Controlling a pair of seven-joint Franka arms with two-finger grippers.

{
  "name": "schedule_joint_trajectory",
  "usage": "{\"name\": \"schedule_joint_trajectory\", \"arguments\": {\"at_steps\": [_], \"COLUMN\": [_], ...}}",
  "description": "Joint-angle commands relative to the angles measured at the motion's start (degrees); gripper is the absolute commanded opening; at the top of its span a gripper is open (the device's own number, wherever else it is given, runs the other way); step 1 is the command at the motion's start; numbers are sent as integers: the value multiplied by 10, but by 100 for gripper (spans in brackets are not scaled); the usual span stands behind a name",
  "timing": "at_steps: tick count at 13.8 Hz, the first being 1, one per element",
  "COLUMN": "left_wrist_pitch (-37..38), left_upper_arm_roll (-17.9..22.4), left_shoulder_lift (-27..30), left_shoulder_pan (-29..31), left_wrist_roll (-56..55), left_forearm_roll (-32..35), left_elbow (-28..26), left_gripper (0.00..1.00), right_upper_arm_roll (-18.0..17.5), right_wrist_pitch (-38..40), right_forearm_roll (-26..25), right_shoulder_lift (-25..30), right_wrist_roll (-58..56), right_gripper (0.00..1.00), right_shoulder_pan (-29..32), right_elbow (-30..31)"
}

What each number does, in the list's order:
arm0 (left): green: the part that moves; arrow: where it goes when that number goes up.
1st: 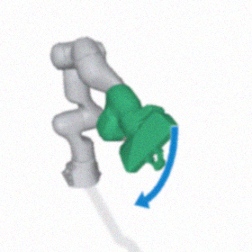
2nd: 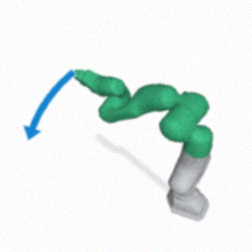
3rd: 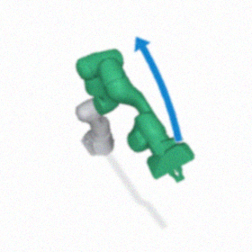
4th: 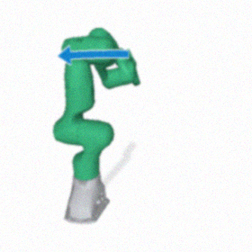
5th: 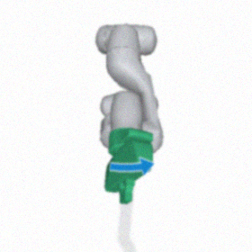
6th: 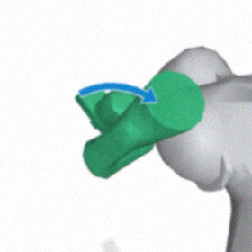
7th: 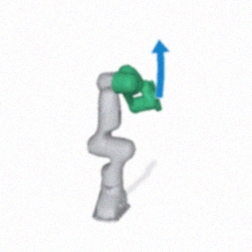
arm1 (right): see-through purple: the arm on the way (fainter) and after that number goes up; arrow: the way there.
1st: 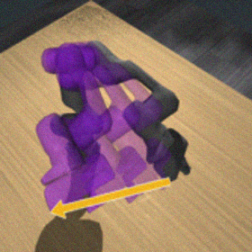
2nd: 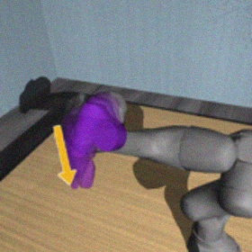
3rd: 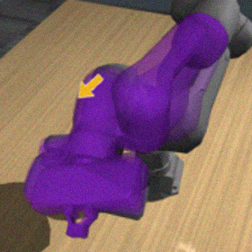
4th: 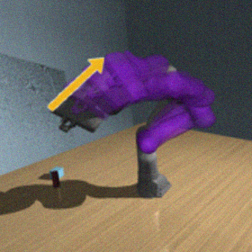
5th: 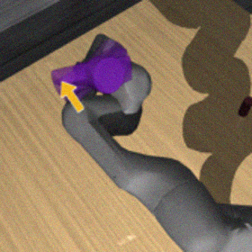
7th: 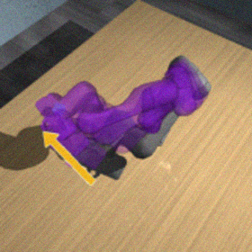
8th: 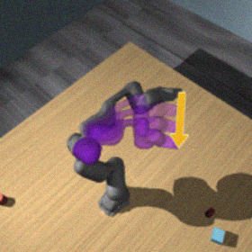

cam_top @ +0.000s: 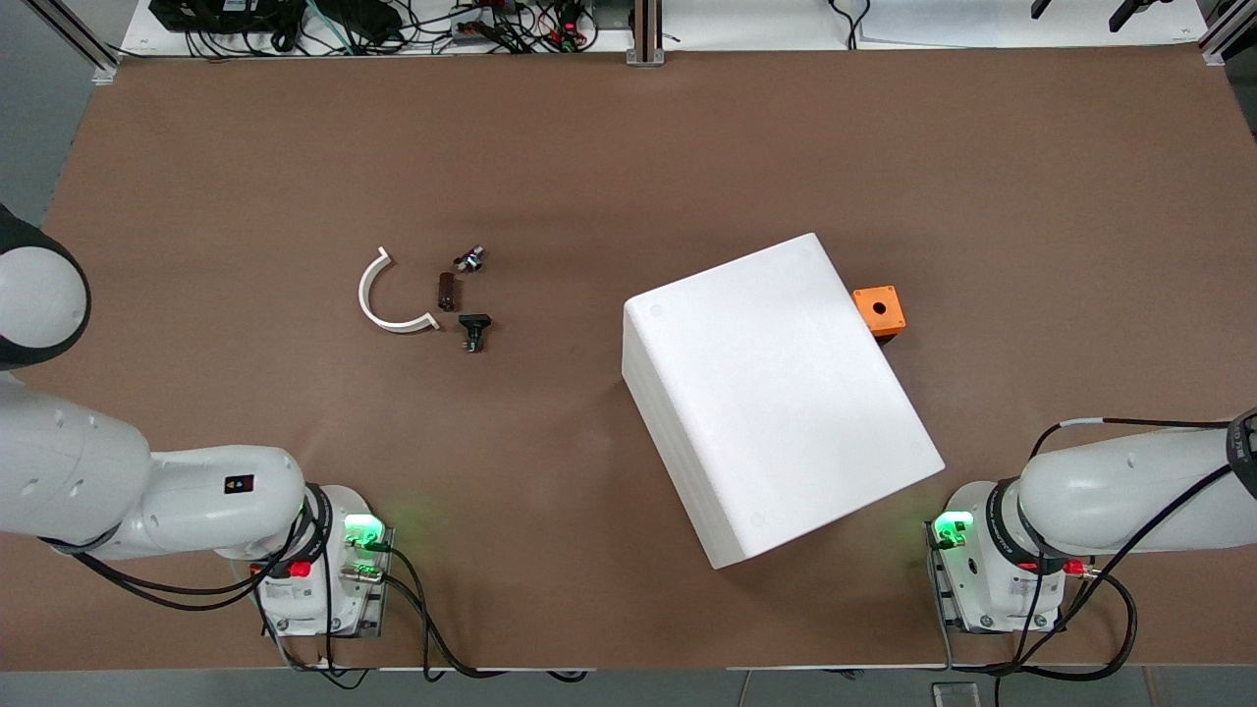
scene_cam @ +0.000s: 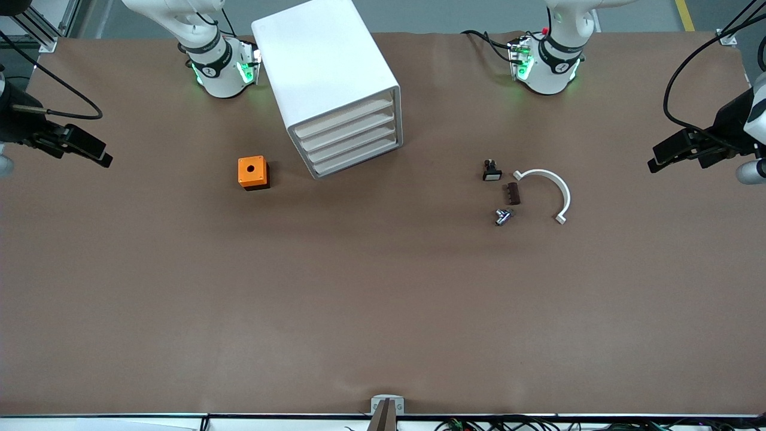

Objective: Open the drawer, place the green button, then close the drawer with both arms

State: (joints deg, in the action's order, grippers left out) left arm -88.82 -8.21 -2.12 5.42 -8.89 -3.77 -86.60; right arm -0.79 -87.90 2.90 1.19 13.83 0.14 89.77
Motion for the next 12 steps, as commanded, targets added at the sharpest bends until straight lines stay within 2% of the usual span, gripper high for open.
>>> {"name": "schedule_joint_trajectory", "arguments": {"at_steps": [1,12], "left_wrist_pitch": [11,10], "left_upper_arm_roll": [-4,-7], "left_shoulder_lift": [2,1], "left_shoulder_pan": [-1,-1], "left_wrist_roll": [-7,-8], "left_forearm_roll": [11,12], "left_elbow": [8,13], "left_gripper": [99,99], "right_upper_arm_roll": [-3,-3], "right_wrist_pitch": [-7,-3], "right_forearm_roll": [-6,-6], "right_shoulder_lift": [17,29], "right_wrist_roll": [-8,-8], "right_gripper": [100,100], "right_shoulder_pan": [5,4], "right_elbow": [19,31]}}
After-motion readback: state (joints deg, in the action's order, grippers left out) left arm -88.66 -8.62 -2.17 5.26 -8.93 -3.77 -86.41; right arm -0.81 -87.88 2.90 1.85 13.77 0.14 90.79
